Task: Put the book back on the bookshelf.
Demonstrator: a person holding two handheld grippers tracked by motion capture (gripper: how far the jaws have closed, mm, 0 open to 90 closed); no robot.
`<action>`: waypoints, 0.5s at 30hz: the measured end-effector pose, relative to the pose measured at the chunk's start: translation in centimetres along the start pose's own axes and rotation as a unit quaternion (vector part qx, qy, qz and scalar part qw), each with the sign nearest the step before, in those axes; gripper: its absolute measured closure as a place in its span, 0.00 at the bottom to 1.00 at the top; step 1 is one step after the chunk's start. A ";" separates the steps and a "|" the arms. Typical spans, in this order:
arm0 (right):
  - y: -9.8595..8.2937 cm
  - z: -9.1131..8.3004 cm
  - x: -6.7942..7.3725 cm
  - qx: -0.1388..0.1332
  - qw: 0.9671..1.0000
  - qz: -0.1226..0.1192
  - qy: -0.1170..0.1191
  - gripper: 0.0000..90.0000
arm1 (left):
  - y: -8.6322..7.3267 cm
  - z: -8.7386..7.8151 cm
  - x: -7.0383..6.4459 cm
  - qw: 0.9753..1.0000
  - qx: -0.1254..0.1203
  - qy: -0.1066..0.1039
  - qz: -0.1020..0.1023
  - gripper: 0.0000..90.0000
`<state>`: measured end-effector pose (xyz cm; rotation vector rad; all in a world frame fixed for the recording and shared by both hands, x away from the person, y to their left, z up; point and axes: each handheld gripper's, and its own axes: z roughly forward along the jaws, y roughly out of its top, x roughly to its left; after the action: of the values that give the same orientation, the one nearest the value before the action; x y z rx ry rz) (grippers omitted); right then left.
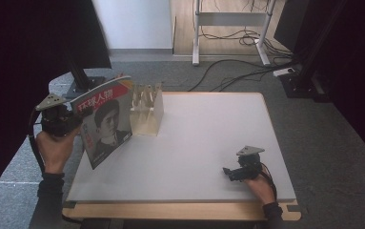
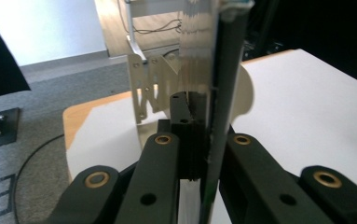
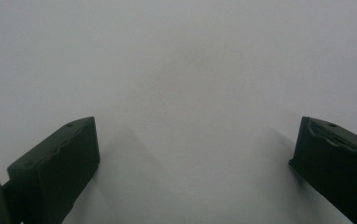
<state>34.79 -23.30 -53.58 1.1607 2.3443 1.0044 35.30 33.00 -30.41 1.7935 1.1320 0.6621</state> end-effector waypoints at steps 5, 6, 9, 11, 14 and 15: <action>0.0 0.0 0.0 0.000 1.000 0.000 0.000 0.00 | 0.3 1.2 0.4 1.000 -0.005 0.010 -0.007 0.97; 0.0 0.0 0.0 0.000 1.000 0.000 -0.001 0.00 | 0.4 1.6 0.5 1.000 -0.007 0.012 -0.009 0.97; 0.0 0.0 0.0 0.000 1.000 0.000 0.000 0.00 | 0.6 2.8 0.9 1.000 -0.009 0.022 -0.012 0.97; 0.0 0.0 0.0 0.001 1.000 0.000 0.000 0.00 | 0.6 3.2 1.1 1.000 -0.010 0.025 -0.014 0.97; 0.0 0.0 0.0 0.001 1.000 0.000 0.000 0.00 | 0.7 4.2 1.4 0.999 -0.013 0.032 -0.020 0.97; 0.0 0.0 0.0 0.001 1.000 0.000 0.000 0.00 | 0.7 4.5 1.5 0.999 -0.014 0.034 -0.022 0.97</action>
<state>34.76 -23.28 -53.58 1.1621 2.3456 1.0026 39.87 32.45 -31.90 1.7296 1.1978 0.7137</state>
